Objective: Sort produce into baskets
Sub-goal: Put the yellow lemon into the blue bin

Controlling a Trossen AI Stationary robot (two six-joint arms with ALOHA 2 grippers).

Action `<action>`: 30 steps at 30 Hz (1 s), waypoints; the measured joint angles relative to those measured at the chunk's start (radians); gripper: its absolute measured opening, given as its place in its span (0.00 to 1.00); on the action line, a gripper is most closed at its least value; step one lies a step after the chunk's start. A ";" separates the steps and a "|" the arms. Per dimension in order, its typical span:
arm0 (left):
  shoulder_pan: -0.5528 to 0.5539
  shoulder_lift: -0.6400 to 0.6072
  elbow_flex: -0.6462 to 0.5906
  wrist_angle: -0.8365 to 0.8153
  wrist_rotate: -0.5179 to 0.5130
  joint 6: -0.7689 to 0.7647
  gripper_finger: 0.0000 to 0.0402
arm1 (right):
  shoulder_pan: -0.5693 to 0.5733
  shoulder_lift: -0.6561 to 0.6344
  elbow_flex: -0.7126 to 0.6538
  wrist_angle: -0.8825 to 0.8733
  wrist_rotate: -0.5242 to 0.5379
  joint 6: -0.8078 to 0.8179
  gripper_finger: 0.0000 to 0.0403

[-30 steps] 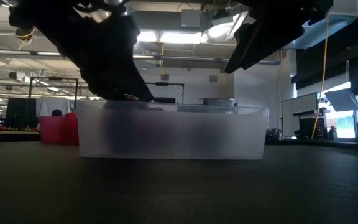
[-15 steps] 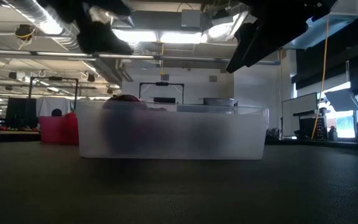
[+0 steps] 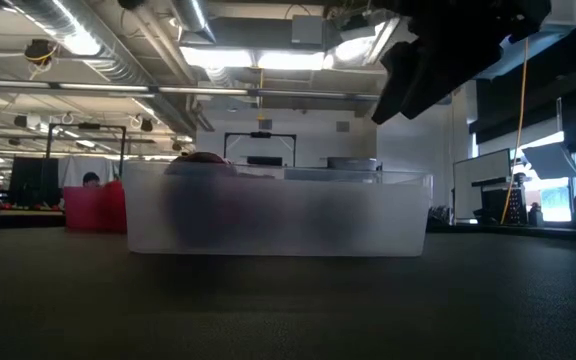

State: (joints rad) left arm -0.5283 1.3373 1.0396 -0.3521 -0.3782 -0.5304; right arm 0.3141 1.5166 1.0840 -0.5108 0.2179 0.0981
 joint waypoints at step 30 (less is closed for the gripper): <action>-0.458 0.319 0.121 -0.552 0.765 -0.788 0.86 | 0.000 0.000 0.000 -0.036 -0.001 -0.054 0.75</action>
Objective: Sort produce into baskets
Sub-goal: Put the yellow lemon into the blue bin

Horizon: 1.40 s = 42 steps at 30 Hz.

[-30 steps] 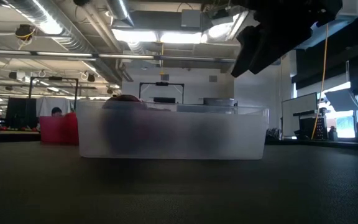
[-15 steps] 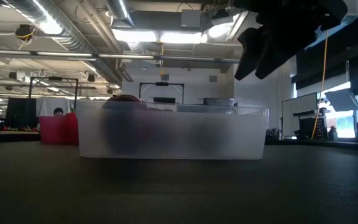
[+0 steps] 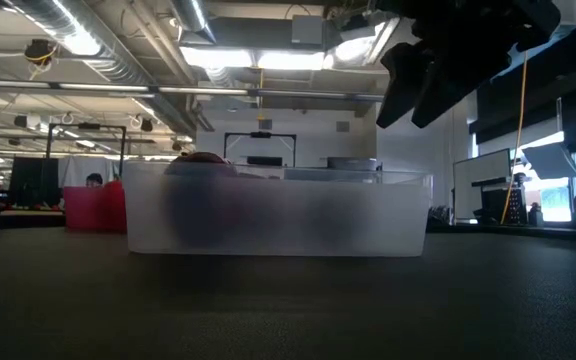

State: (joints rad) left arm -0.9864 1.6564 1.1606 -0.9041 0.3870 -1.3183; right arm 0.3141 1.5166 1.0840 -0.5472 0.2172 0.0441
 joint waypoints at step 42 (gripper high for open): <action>-0.097 0.183 -0.012 -0.031 -0.031 0.099 0.54 | 0.000 0.000 0.000 -0.021 -0.074 0.053 0.75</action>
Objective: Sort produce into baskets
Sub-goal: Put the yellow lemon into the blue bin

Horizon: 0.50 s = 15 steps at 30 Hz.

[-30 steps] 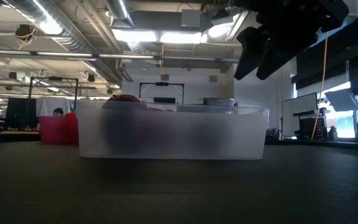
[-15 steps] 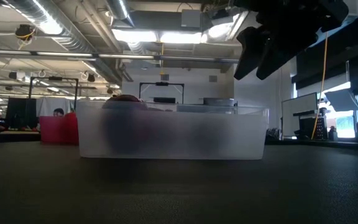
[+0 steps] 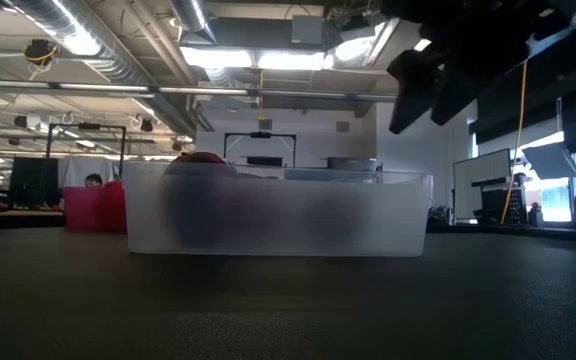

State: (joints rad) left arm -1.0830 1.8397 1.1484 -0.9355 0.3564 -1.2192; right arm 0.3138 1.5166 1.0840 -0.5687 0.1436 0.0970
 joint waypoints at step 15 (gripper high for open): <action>0.271 -0.196 0.011 -0.097 -0.323 0.165 0.52 | 0.000 -0.006 -0.001 -0.156 0.024 -0.024 0.75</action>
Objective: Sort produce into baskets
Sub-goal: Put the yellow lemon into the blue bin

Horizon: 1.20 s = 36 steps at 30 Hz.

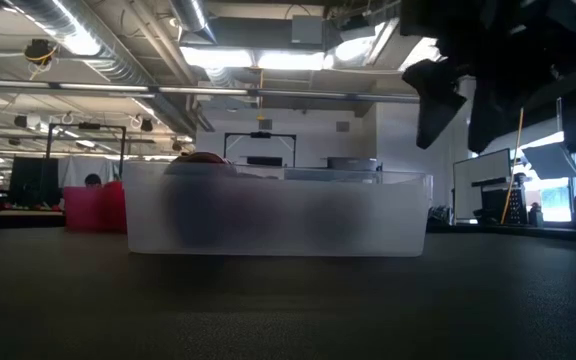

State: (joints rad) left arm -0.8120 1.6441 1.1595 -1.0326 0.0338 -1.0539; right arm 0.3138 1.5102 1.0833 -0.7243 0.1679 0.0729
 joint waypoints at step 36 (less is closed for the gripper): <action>1.338 -0.208 -0.225 0.961 -0.034 1.082 0.53 | -0.027 -0.064 -0.240 0.026 0.144 0.406 0.75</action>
State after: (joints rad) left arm 0.5264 1.4364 0.9349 -0.0716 0.0002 0.0282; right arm 0.2871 1.4464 0.8434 -0.6986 0.3114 0.4785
